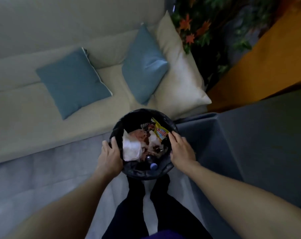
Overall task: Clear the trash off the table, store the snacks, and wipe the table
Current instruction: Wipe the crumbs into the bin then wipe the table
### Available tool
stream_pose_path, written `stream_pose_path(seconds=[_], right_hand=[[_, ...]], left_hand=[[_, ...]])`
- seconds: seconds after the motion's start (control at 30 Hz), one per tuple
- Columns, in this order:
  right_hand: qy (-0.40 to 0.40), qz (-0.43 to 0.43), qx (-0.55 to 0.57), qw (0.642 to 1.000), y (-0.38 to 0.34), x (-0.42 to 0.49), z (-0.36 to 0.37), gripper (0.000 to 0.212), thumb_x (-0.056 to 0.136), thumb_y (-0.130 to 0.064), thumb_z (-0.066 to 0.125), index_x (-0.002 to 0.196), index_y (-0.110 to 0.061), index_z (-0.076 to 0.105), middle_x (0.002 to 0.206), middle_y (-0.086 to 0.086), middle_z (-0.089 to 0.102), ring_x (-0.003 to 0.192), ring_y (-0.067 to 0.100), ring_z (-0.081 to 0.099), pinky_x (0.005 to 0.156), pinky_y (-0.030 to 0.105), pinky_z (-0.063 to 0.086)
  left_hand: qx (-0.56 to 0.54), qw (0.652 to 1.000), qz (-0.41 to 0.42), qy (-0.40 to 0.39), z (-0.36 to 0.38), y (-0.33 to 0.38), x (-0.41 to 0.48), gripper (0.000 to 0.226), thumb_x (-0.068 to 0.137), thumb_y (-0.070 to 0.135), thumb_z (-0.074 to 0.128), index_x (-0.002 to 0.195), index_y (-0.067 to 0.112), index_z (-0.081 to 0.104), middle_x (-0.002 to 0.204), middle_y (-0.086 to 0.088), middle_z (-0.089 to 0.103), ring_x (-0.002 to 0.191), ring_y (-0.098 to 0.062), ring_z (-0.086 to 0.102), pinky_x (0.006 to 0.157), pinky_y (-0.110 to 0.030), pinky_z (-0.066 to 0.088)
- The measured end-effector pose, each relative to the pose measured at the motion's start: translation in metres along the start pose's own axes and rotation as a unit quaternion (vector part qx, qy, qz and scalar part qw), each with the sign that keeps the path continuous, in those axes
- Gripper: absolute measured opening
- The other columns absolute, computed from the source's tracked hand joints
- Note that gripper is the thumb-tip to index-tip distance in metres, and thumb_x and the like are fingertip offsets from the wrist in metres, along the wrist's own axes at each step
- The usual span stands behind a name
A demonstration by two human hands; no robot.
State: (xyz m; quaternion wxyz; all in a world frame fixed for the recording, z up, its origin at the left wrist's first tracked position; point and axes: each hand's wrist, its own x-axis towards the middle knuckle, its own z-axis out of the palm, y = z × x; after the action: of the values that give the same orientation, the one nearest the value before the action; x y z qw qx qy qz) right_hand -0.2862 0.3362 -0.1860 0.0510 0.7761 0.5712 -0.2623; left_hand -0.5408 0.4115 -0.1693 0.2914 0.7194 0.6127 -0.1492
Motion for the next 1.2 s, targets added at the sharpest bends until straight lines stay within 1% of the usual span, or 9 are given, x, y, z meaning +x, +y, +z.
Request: stream_pose_path(seconds=[0.13, 0.27, 0.37, 0.47, 0.57, 0.67, 0.83, 1.03, 1.2], right_hand=[[-0.028, 0.012, -0.002, 1.0, 0.011, 0.023, 0.049, 0.08, 0.089, -0.013, 0.062, 0.156, -0.016, 0.019, 0.161, -0.001, 0.019, 0.137, 0.026, 0.034, 0.112, 0.037, 0.032], [-0.042, 0.026, 0.007, 0.999, 0.024, 0.053, 0.099, 0.08, 0.085, -0.008, 0.062, 0.155, -0.013, 0.024, 0.159, 0.001, 0.024, 0.134, 0.027, 0.037, 0.112, 0.035, 0.031], [-0.054, 0.025, 0.004, 0.998, 0.035, 0.081, 0.135, 0.082, 0.084, -0.008, 0.065, 0.155, -0.013, 0.024, 0.158, 0.001, 0.026, 0.132, 0.027, 0.038, 0.11, 0.035, 0.031], [-0.055, 0.026, 0.01, 0.998, 0.046, 0.107, 0.17, 0.081, 0.086, -0.007, 0.064, 0.155, -0.014, 0.023, 0.159, -0.002, 0.025, 0.134, 0.026, 0.036, 0.11, 0.034, 0.031], [-0.054, 0.033, 0.011, 0.998, 0.057, 0.133, 0.204, 0.081, 0.086, -0.004, 0.063, 0.155, -0.015, 0.023, 0.159, -0.003, 0.024, 0.135, 0.026, 0.035, 0.108, 0.035, 0.033], [-0.057, 0.033, 0.02, 0.998, 0.07, 0.156, 0.238, 0.081, 0.083, -0.001, 0.064, 0.154, -0.014, 0.026, 0.158, -0.001, 0.026, 0.133, 0.028, 0.038, 0.107, 0.036, 0.037], [-0.07, 0.036, 0.017, 0.997, 0.087, 0.185, 0.285, 0.086, 0.08, 0.001, 0.069, 0.153, -0.013, 0.027, 0.16, 0.002, 0.023, 0.135, 0.031, 0.037, 0.11, 0.038, 0.039], [-0.118, 0.057, 0.022, 0.991, 0.093, 0.198, 0.312, 0.096, 0.08, -0.002, 0.071, 0.157, -0.011, 0.014, 0.164, 0.0, 0.009, 0.142, 0.031, 0.026, 0.112, 0.041, 0.037], [-0.168, 0.076, 0.044, 0.982, 0.094, 0.195, 0.312, 0.092, 0.085, -0.006, 0.064, 0.158, -0.018, 0.008, 0.165, -0.005, -0.003, 0.148, 0.033, 0.013, 0.116, 0.041, 0.03]], left_hand=[[0.002, 0.999, -0.004, -0.035, 0.042, -0.012, 0.032, 0.08, 0.084, 0.005, 0.059, 0.15, -0.001, 0.013, 0.122, -0.02, 0.03, 0.105, -0.039, 0.046, 0.085, -0.039, 0.045], [-0.004, 0.997, -0.028, -0.068, 0.084, -0.022, 0.07, 0.076, 0.087, 0.002, 0.056, 0.149, 0.004, 0.012, 0.119, -0.016, 0.028, 0.088, -0.037, 0.049, 0.07, -0.039, 0.04], [-0.014, 0.996, -0.035, -0.081, 0.118, -0.03, 0.103, 0.076, 0.086, 0.001, 0.057, 0.148, 0.005, 0.013, 0.115, -0.015, 0.028, 0.082, -0.031, 0.042, 0.072, -0.04, 0.044], [-0.016, 0.995, -0.044, -0.092, 0.151, -0.038, 0.135, 0.08, 0.086, 0.002, 0.059, 0.149, 0.007, 0.01, 0.116, -0.015, 0.028, 0.081, -0.032, 0.042, 0.075, -0.042, 0.045], [-0.023, 0.993, -0.037, -0.105, 0.183, -0.045, 0.168, 0.083, 0.086, 0.003, 0.06, 0.151, 0.008, 0.008, 0.12, -0.018, 0.029, 0.093, -0.041, 0.05, 0.08, -0.045, 0.047], [-0.032, 0.992, -0.028, -0.115, 0.216, -0.052, 0.198, 0.088, 0.087, 0.004, 0.063, 0.152, 0.011, 0.005, 0.126, -0.02, 0.029, 0.109, -0.047, 0.048, 0.093, -0.052, 0.049], [-0.053, 0.992, -0.01, -0.117, 0.259, -0.064, 0.233, 0.087, 0.088, 0.003, 0.061, 0.153, 0.009, 0.005, 0.123, -0.019, 0.029, 0.106, -0.046, 0.048, 0.094, -0.047, 0.05], [-0.063, 0.988, 0.006, -0.142, 0.284, -0.073, 0.251, 0.087, 0.086, 0.006, 0.065, 0.152, 0.006, 0.009, 0.125, -0.019, 0.028, 0.111, -0.047, 0.045, 0.099, -0.043, 0.048], [-0.042, 0.979, 0.0, -0.2, 0.278, -0.071, 0.255, 0.092, 0.085, 0.012, 0.068, 0.154, 0.008, 0.008, 0.14, -0.022, 0.024, 0.122, -0.049, 0.045, 0.104, -0.043, 0.047]])
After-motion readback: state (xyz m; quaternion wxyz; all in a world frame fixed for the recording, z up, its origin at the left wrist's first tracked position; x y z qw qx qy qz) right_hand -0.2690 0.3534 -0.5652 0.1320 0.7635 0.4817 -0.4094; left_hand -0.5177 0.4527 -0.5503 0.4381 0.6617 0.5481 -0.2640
